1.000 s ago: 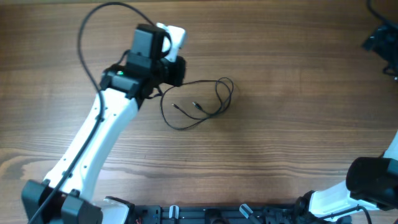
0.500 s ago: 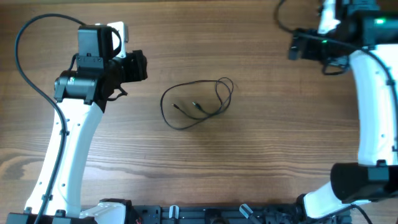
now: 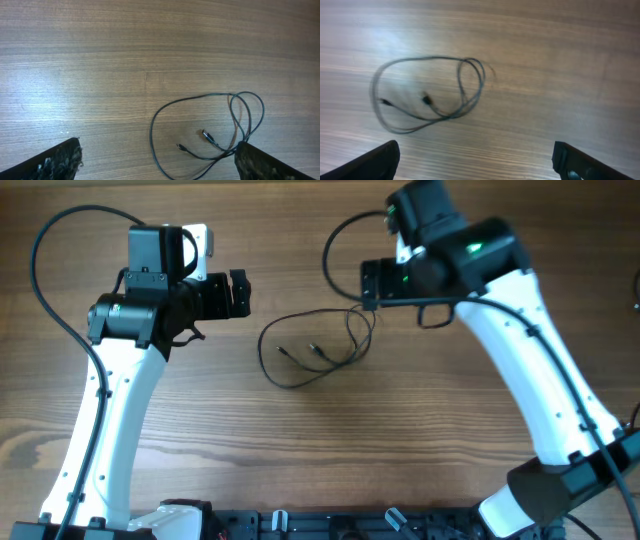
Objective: Untangle cables
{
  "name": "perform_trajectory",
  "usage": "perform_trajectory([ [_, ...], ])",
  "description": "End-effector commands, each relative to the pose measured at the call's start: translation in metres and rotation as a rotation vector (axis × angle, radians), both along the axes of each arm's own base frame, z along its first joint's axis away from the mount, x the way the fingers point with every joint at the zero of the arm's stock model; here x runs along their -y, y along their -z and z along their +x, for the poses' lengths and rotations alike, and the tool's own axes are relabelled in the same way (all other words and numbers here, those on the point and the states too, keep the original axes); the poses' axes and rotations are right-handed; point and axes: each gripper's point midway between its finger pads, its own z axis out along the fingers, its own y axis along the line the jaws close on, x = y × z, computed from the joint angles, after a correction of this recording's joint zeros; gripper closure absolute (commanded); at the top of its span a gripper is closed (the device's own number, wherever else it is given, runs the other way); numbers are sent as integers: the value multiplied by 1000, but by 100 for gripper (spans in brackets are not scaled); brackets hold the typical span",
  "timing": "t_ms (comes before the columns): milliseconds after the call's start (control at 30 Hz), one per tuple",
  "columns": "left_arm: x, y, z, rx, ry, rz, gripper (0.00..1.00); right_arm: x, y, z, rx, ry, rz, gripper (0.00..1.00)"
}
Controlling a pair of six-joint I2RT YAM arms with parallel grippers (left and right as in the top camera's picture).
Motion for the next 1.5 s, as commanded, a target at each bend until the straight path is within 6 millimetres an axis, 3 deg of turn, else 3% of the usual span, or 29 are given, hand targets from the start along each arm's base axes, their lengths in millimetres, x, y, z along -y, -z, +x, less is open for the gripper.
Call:
perform_trajectory([
  [0, -1, -4, -3, 18, 26, 16, 0, -11, 37, -10, -3, 36, -82, 0],
  [233, -2, 4, -14, -8, 159, 114, 0, -53, 99, -20, -25, -14, 17, 0],
  [500, -2, 5, -17, -14, 184, 130, 0, -37, 144, -23, -20, 114, -7, 0],
  [667, -2, 6, -18, -20, 184, 130, 0, -18, 157, -25, 5, 239, -58, 0],
  [800, -3, 8, -20, -32, 184, 130, 0, -14, 163, -21, 18, 250, -91, 0],
  [1167, -3, 8, -20, -31, 185, 130, 0, -37, 209, -5, -10, 106, -95, 0],
  [1467, -3, 8, -20, -31, 184, 130, 0, -47, 219, -5, -31, -15, -96, 0],
])
